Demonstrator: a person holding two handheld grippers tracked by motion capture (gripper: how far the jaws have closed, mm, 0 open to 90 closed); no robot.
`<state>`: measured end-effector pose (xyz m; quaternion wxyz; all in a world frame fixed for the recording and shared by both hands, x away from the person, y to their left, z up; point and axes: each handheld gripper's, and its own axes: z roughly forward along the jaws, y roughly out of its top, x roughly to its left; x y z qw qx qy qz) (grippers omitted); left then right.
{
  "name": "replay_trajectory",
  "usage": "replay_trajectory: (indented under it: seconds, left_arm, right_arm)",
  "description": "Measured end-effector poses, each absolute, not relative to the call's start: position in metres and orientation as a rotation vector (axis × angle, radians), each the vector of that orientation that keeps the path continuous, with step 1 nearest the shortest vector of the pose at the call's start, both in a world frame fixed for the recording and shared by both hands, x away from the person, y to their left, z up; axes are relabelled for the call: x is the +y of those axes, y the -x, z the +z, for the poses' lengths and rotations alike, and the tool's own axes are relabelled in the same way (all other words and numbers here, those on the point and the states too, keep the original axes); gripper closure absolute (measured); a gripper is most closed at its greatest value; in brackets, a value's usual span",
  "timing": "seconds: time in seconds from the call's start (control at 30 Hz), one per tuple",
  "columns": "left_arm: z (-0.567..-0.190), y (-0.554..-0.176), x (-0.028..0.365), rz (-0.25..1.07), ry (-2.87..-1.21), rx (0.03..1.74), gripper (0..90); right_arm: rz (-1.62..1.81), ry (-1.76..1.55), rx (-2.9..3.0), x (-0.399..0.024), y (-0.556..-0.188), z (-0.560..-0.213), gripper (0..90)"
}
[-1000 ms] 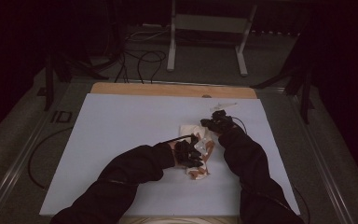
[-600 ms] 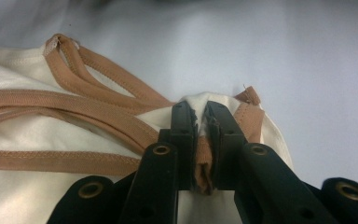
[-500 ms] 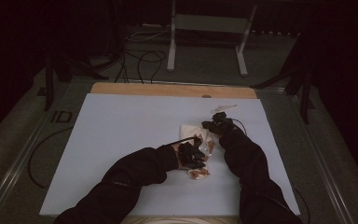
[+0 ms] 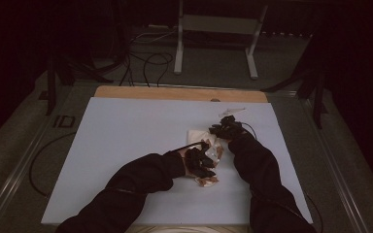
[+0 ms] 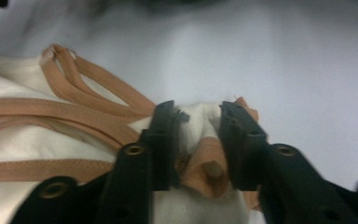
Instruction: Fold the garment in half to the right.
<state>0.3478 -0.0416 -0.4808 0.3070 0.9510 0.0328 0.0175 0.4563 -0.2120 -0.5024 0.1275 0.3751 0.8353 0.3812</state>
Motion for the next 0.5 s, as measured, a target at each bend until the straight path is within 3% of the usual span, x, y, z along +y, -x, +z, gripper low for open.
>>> replay_trajectory:
  seconds: [0.1,0.23,0.5]
  left_arm:
    - [-0.475,-0.349,-0.037,0.055,-2.498,0.091,56.8]
    - [-0.469,-0.349,-0.032,0.076,-2.48,0.103,49.6]
    - [-0.462,-0.352,-0.023,0.079,-2.455,0.134,35.9]
  right_arm:
    - [1.128,-1.105,2.423,-0.212,-0.457,-0.497,52.8]
    - [1.159,-1.111,2.401,-0.212,-0.457,-0.487,41.9]
    - [1.17,-1.087,2.412,-0.206,-0.453,-0.468,31.6]
